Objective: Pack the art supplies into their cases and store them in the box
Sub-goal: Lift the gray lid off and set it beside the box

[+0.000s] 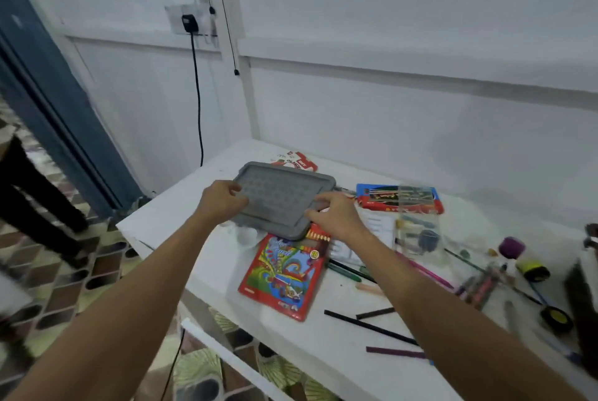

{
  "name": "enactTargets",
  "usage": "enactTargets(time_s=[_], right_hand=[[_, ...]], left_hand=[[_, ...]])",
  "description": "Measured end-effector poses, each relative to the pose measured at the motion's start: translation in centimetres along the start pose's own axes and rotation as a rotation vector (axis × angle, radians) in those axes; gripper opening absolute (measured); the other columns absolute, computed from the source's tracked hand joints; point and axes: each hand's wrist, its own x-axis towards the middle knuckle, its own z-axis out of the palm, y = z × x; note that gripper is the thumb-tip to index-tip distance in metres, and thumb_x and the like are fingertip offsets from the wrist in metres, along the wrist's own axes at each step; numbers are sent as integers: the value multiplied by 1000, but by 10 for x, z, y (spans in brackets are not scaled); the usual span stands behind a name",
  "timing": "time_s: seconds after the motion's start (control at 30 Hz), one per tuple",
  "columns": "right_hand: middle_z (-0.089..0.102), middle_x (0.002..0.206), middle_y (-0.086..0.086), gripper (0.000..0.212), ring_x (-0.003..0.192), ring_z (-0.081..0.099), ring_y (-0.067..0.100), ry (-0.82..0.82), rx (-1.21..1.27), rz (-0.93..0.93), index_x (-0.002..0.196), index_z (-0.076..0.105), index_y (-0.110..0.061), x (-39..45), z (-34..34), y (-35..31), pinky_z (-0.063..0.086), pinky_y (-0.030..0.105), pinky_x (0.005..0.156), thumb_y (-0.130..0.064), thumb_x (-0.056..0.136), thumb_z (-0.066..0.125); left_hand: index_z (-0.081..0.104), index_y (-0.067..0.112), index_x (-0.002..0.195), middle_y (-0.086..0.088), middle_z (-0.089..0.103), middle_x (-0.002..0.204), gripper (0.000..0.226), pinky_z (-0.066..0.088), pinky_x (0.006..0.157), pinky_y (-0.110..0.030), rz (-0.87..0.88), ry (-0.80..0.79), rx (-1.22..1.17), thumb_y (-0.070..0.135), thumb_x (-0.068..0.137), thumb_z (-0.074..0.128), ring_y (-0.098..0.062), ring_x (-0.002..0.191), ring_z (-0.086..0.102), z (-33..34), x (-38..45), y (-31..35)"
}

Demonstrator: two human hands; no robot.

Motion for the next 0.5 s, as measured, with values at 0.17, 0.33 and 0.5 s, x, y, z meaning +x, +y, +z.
enactTargets(time_s=[0.17,0.33,0.5], right_hand=[[59,109,4,48,96,53,12,54,-71,102,121,58,-3,45,30,3,37,12,74,-23,80,74],[61,113,9,51,99,61,22,125,-114,153,114,61,-14,62,44,17,55,34,85,-26,68,80],[59,113,12,56,99,60,25,142,-198,162,117,60,-14,67,43,25,54,40,87,-30,66,78]], left_hand=[[59,13,123,-9,61,123,45,40,86,-29,18,-67,116,32,83,65,-27,112,56,-8,72,-38],[53,11,128,-12,55,130,50,38,95,-34,24,-144,171,35,86,62,-31,117,51,5,108,-54],[48,9,129,-14,56,127,59,40,93,-37,0,-172,138,43,83,64,-34,115,51,19,116,-57]])
